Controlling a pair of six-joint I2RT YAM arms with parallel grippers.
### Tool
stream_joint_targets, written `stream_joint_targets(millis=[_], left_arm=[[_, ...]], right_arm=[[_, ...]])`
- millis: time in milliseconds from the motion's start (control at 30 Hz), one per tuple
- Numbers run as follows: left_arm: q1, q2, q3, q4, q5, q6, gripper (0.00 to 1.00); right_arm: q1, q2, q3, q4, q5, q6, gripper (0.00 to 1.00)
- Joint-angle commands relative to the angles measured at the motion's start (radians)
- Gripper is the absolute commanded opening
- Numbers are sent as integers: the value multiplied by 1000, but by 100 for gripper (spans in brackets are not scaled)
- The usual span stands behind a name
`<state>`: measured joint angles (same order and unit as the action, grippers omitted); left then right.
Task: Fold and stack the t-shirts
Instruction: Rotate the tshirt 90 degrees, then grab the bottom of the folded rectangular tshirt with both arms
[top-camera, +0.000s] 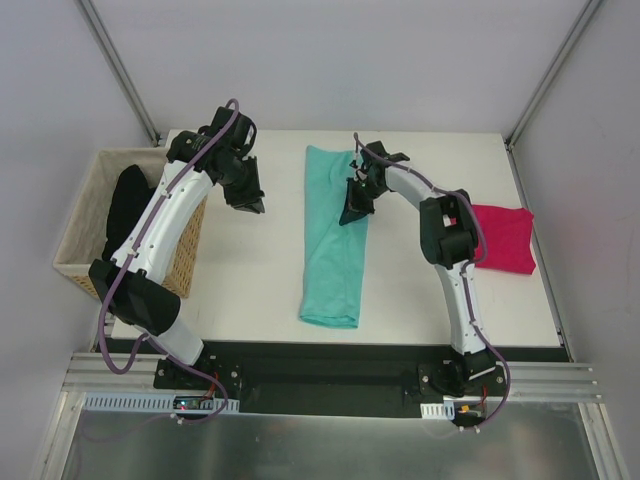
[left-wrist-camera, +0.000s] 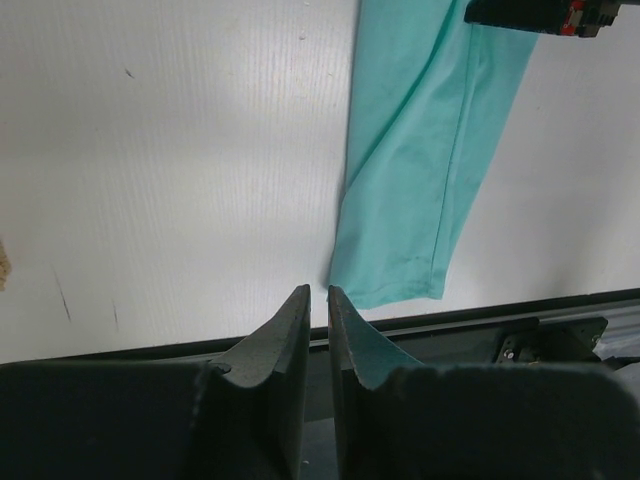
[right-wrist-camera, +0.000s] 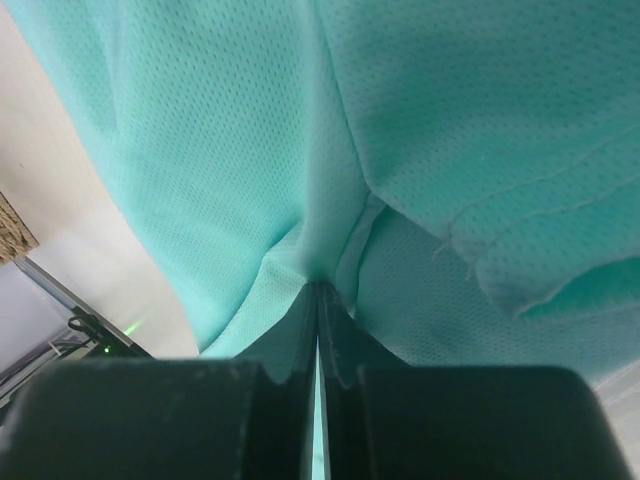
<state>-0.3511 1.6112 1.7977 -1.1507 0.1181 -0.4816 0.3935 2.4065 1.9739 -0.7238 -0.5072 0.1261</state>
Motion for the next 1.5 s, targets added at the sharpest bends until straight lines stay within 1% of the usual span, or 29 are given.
stream_joint_targets(millis=[0, 133, 167, 200, 233, 300, 333, 467, 700, 800, 867, 900, 933, 967, 1000, 1033, 1067, 1100, 1133, 1167, 1200, 1333, 1467], left_arm=[[15, -39, 23, -32, -18, 17, 12], [17, -37, 25, -34, -17, 20, 13], [17, -34, 25, -34, -17, 20, 12], [17, -36, 23, -34, -14, 20, 12], [17, -36, 22, -34, -15, 21, 13], [17, -36, 14, -32, -15, 21, 13], [17, -36, 8, -32, -17, 21, 12], [17, -37, -14, -17, -11, 28, 12], [17, -63, -78, 57, 46, 40, 12], [17, -76, -129, 95, 78, 44, 12], [17, -86, -194, 130, 97, 49, 12], [17, -86, -219, 141, 106, 55, 12], [17, -89, -277, 166, 106, 55, 12], [15, -96, -308, 180, 113, 57, 13], [15, -99, -340, 196, 124, 60, 13], [14, -102, -403, 236, 133, 64, 13], [12, -105, -434, 253, 144, 66, 13], [11, -105, -490, 275, 150, 73, 14], [9, -102, -512, 292, 153, 77, 18], [3, -91, -532, 316, 156, 81, 20], [-2, -86, -558, 325, 152, 90, 22], [-48, -76, -580, 356, 100, 107, 30], [-80, -53, -563, 358, 95, 91, 31]], right_arm=[[-24, 48, 78, -40, 36, -25, 1], [-44, 85, 147, -62, 22, -34, 1], [-48, 86, 167, -65, 18, -33, 4], [-53, 89, 178, -68, 13, -31, 10], [-59, 83, 189, -69, 1, -32, 21], [-65, 66, 203, -71, -8, -36, 29], [-70, 51, 203, -72, -8, -36, 35], [-71, -50, 186, -80, -4, -54, 38], [-71, -196, 206, -115, 25, -51, 38], [-71, -266, 204, -127, 42, -45, 38], [-70, -312, 168, -132, 61, -42, 38], [-67, -337, 136, -135, 96, -37, 38], [-65, -395, 97, -122, 108, -36, 39], [-64, -424, -3, -112, 120, -31, 38], [-56, -455, -62, -99, 139, -23, 38], [-53, -525, -126, -41, 145, -5, 38], [-50, -555, -270, -10, 153, 10, 38], [-45, -587, -329, 18, 153, 24, 38], [-41, -630, -392, 68, 150, 52, 38], [-39, -650, -479, 84, 160, 62, 38], [-30, -668, -524, 99, 164, 67, 38], [-12, -744, -685, 176, 194, 95, 38], [-2, -767, -777, 199, 216, 101, 38]])
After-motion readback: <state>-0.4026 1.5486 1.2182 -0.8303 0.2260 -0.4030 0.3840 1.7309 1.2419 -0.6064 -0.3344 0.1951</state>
